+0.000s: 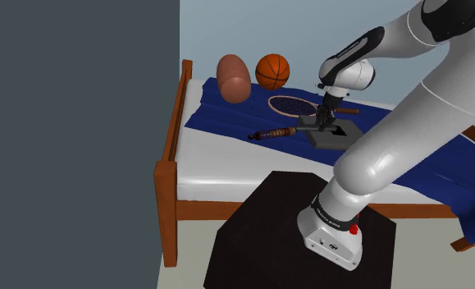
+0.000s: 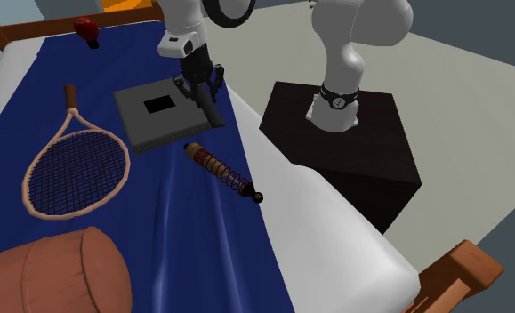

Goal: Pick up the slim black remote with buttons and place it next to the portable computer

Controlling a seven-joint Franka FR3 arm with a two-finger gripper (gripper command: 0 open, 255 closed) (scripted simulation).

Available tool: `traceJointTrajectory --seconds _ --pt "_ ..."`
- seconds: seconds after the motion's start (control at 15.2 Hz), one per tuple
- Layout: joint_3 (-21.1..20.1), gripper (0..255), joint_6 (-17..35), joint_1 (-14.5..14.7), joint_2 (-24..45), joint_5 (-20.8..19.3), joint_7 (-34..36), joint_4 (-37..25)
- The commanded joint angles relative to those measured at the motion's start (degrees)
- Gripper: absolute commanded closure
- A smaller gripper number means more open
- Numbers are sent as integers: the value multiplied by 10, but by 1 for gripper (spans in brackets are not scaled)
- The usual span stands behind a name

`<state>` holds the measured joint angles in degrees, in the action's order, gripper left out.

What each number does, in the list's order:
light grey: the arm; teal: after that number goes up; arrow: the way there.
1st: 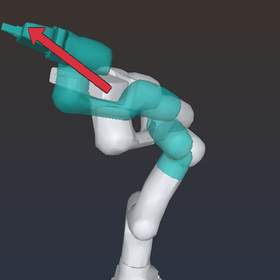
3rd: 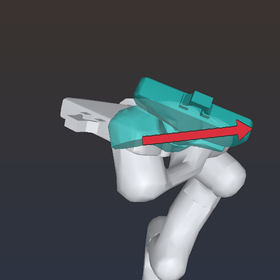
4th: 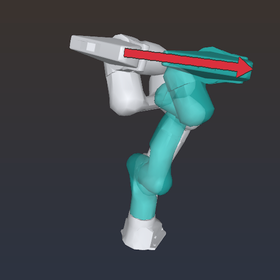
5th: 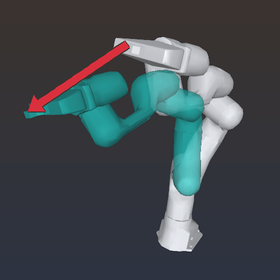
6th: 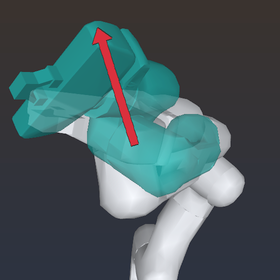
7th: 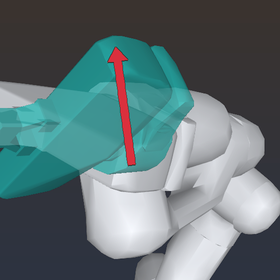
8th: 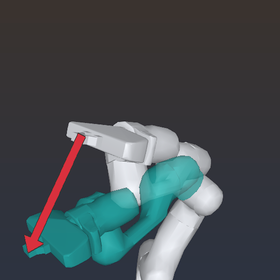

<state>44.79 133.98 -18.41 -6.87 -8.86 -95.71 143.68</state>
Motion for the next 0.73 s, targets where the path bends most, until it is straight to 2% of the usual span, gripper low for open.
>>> traceJointTrajectory --seconds 0.0,0.33,0.66 --pt "19 255 3 -17 -4 -11 -28 4" --pt "67 255 5 -52 -3 -25 -101 -1" --pt "119 255 8 -79 22 -8 -195 -23"
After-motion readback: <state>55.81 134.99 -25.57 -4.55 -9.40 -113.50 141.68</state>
